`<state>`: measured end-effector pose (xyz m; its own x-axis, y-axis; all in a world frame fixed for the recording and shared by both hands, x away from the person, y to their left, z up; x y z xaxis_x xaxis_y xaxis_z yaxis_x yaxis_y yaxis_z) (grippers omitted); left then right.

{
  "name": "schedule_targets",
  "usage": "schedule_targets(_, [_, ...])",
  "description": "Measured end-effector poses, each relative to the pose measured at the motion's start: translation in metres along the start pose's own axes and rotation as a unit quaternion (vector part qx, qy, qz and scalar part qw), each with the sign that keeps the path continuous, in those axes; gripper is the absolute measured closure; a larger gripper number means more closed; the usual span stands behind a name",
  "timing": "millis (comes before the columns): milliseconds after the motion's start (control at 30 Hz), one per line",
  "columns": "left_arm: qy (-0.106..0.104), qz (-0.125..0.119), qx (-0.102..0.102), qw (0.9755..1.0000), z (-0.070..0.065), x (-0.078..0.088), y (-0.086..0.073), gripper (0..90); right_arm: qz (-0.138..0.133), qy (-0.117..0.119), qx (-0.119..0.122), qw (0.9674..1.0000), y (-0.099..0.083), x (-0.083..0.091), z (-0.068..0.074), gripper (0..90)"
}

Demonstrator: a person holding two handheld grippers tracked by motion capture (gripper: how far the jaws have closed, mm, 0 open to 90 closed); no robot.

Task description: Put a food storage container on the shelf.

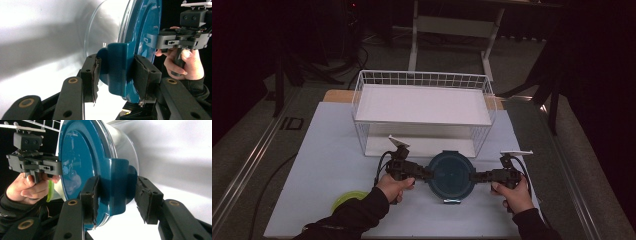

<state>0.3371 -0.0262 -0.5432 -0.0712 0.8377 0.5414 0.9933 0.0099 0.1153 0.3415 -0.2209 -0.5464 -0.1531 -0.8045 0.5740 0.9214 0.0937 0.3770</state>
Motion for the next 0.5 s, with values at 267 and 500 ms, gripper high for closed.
schedule_targets(267, [-0.005,-0.013,-0.012,0.9998,-0.010,0.017,-0.003,56.5,-0.010,0.004,0.021,0.9997,0.006,0.005,0.019,55.2])
schedule_targets(500, [-0.013,-0.022,-0.029,0.9992,-0.022,0.034,-0.005,56.6,-0.017,0.007,0.043,0.9989,0.010,0.010,0.039,55.4])
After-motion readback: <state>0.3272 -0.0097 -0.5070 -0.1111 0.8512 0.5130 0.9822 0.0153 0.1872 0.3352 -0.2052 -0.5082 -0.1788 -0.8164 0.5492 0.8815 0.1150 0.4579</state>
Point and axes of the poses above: each handheld gripper's, and its own axes: x roughly backward along the jaws, y roughly out of its top, z roughly to its left, the point moved 10 cm from there along -x, roughly forward along the jaws, and after that the axes turned 8 degrees about x, right-handed, at the moved point
